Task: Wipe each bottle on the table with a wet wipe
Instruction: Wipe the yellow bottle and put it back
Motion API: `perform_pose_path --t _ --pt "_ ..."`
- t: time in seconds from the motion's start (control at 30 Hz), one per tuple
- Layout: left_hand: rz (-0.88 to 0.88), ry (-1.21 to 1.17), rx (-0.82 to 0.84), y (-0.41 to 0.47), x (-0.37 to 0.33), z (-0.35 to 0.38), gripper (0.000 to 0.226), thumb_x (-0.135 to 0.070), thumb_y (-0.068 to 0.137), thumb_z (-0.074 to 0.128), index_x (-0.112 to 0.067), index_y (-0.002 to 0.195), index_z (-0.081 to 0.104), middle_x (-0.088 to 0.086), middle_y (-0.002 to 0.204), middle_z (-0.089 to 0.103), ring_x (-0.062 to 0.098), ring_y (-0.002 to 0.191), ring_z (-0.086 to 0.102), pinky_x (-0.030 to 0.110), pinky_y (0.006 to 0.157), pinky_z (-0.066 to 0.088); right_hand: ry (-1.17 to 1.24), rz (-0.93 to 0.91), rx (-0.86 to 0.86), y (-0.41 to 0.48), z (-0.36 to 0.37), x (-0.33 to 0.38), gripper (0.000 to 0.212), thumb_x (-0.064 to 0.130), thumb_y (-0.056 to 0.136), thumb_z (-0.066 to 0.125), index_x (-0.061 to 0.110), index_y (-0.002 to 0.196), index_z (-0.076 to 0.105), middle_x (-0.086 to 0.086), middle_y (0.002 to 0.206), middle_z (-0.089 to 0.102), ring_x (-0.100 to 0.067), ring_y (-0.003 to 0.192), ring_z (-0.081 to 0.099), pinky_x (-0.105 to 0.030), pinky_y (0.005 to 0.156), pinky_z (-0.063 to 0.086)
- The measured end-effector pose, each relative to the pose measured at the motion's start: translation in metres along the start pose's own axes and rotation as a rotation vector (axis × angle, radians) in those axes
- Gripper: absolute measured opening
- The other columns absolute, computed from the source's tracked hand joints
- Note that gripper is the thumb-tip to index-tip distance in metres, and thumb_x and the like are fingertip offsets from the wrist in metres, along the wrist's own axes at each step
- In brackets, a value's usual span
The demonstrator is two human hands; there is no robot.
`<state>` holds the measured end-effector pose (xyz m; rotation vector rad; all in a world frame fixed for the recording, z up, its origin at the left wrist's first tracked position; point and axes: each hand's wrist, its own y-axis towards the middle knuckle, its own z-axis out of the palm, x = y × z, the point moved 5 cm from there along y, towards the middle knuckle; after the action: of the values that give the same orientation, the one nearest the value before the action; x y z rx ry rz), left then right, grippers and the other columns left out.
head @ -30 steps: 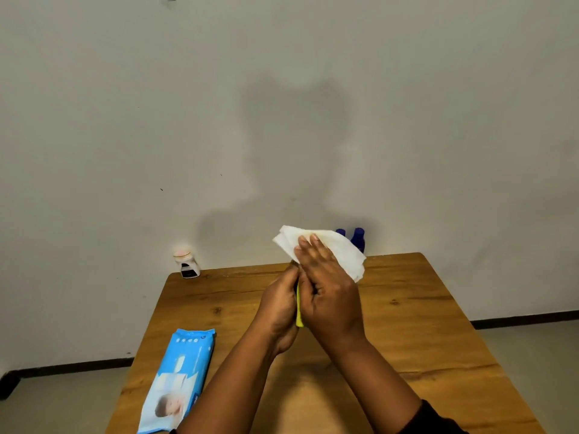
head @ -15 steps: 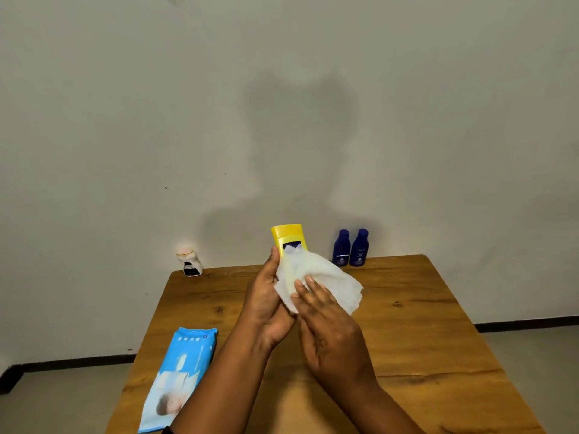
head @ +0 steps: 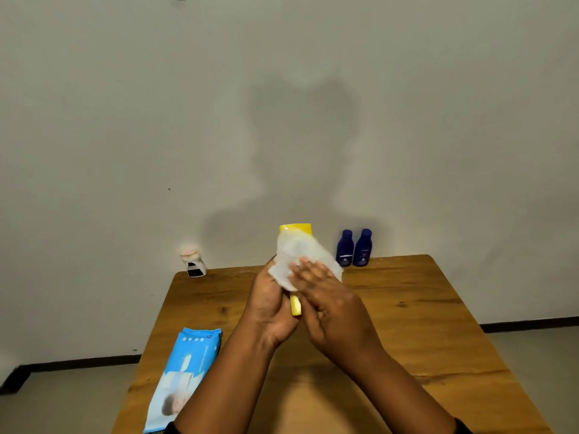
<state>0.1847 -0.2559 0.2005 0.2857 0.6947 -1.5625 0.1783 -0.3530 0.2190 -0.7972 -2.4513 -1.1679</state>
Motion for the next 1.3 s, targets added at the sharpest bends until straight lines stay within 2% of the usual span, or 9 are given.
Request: perform_pose_path --t 0.17,0.3,0.43,0.6,0.8,0.93,1.03,1.17,1.3 --pt "0.005 -0.002 0.022 -0.002 0.005 0.012 0.044 -0.034 0.104 0.037 -0.011 0.131 0.062 0.012 0.126 0.067 0.023 0.113 0.067 0.038 0.096 0.054 0.030 0.168 -0.100 0.034 -0.016 -0.012 0.038 0.020 0.094 0.047 0.012 0.128 0.060 0.000 0.137 0.056 -0.010 0.135 0.041 -0.032 0.110 0.039" --pt "0.071 0.030 -0.038 -0.003 -0.004 0.010 0.039 -0.029 0.103 0.038 -0.010 0.122 0.066 0.012 0.117 0.071 0.022 0.105 0.070 0.037 0.100 0.051 0.013 0.089 0.027 0.044 -0.008 0.007 0.036 0.016 0.093 0.047 0.013 0.126 0.062 -0.001 0.136 0.057 -0.011 0.138 0.036 -0.033 0.118 0.022" --pt "0.110 0.117 -0.185 -0.006 -0.012 -0.004 0.030 -0.032 0.087 0.065 -0.007 0.102 0.072 0.010 0.092 0.073 0.022 0.078 0.074 0.031 0.064 0.060 0.309 0.136 -0.094 0.009 -0.002 0.023 0.032 0.012 0.094 0.047 0.018 0.120 0.065 0.006 0.134 0.058 -0.006 0.136 0.039 -0.036 0.116 0.029" --pt "0.239 0.314 -0.212 -0.008 -0.013 -0.002 0.017 -0.012 0.094 0.059 -0.012 0.105 0.072 0.010 0.095 0.076 0.020 0.076 0.074 0.028 0.060 0.058 0.675 0.377 -0.199 0.009 -0.003 0.023 0.033 0.019 0.095 0.042 0.024 0.123 0.058 0.013 0.142 0.049 0.000 0.136 0.036 -0.027 0.111 0.036" --pt "0.301 0.348 -0.203 -0.013 -0.016 0.017 0.022 -0.026 0.098 0.059 -0.016 0.114 0.070 0.012 0.103 0.076 0.021 0.082 0.075 0.030 0.064 0.059 0.603 0.458 -0.188 0.043 -0.014 0.007 0.032 0.023 0.100 0.042 0.019 0.130 0.055 0.013 0.141 0.051 -0.005 0.124 0.053 -0.039 0.100 0.049" --pt "0.325 0.274 -0.294 -0.014 -0.030 0.009 0.023 -0.029 0.094 0.063 -0.014 0.110 0.068 0.005 0.084 0.071 0.017 0.065 0.067 0.026 0.058 0.054 0.478 0.372 -0.130 0.007 -0.009 0.033 0.044 0.020 0.101 0.040 0.024 0.145 0.039 0.011 0.130 0.058 0.003 0.113 0.056 -0.019 0.091 0.051" --pt "0.359 0.367 -0.346 -0.012 -0.033 -0.002 0.029 -0.031 0.096 0.060 -0.020 0.123 0.062 0.005 0.092 0.068 0.019 0.073 0.064 0.026 0.059 0.050 0.401 0.386 -0.133 -0.018 -0.002 0.045 0.049 0.030 0.099 0.036 0.027 0.148 0.032 0.008 0.123 0.061 0.001 0.105 0.059 -0.009 0.080 0.048" --pt "0.379 0.520 -0.274 -0.012 -0.022 0.003 0.028 -0.015 0.097 0.058 -0.021 0.124 0.060 0.005 0.098 0.070 0.014 0.074 0.068 0.024 0.057 0.054 0.352 0.437 -0.124 0.010 -0.006 0.032 0.047 0.025 0.101 0.038 0.026 0.148 0.032 0.006 0.137 0.054 0.002 0.115 0.053 -0.011 0.091 0.045" --pt "0.328 0.601 -0.208 -0.011 -0.008 0.010 0.022 -0.031 0.101 0.049 -0.029 0.119 0.061 -0.002 0.102 0.075 0.006 0.085 0.073 0.025 0.064 0.057 0.465 0.558 -0.064 0.050 -0.019 0.012 0.037 0.023 0.102 0.039 0.022 0.137 0.048 0.007 0.127 0.059 -0.007 0.117 0.056 -0.016 0.091 0.046"
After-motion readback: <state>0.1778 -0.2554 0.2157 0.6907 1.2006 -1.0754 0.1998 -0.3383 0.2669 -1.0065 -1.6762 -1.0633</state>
